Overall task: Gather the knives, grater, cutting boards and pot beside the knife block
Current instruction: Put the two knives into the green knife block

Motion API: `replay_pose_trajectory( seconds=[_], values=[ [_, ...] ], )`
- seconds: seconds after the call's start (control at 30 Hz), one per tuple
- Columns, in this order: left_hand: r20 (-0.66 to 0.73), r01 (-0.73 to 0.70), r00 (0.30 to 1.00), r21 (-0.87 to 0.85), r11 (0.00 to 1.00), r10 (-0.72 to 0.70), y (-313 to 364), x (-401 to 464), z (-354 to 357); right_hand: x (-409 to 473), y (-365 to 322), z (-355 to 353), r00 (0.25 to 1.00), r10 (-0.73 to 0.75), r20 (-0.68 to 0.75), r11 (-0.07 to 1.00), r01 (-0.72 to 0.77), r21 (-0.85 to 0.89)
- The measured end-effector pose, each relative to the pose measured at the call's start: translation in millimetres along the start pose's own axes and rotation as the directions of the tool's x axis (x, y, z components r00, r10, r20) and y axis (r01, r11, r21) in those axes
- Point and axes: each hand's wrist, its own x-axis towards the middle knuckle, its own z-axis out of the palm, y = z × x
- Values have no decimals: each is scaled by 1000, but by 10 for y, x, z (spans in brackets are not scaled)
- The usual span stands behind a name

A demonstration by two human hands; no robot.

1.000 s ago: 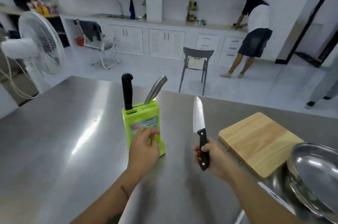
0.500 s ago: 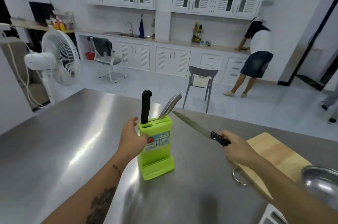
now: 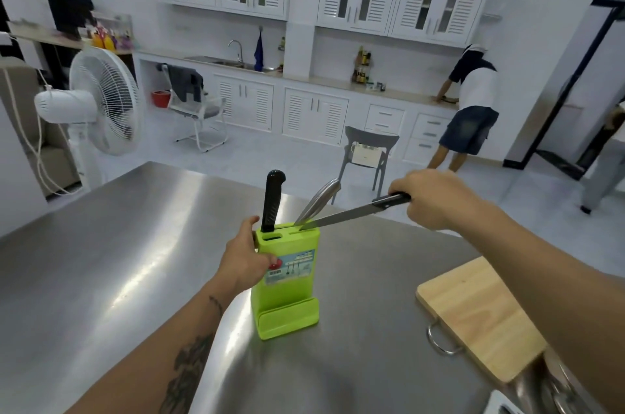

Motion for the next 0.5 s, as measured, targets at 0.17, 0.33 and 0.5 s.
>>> replay_pose_trajectory(
  seconds=[0.17, 0.33, 0.5],
  values=[
    [22, -21, 1000, 1, 1000, 21, -39, 30, -18, 208, -43, -242, 998, -56, -22, 989, 52, -137],
    [31, -28, 999, 9, 1000, 27, -84, 43, -17, 237, -158, -297, 995, -87, -51, 988, 79, -130],
    [20, -27, 999, 27, 999, 26, -116, 65, -5, 370, -321, -344, 980, -108, -169, 994, 110, -2]
  ],
)
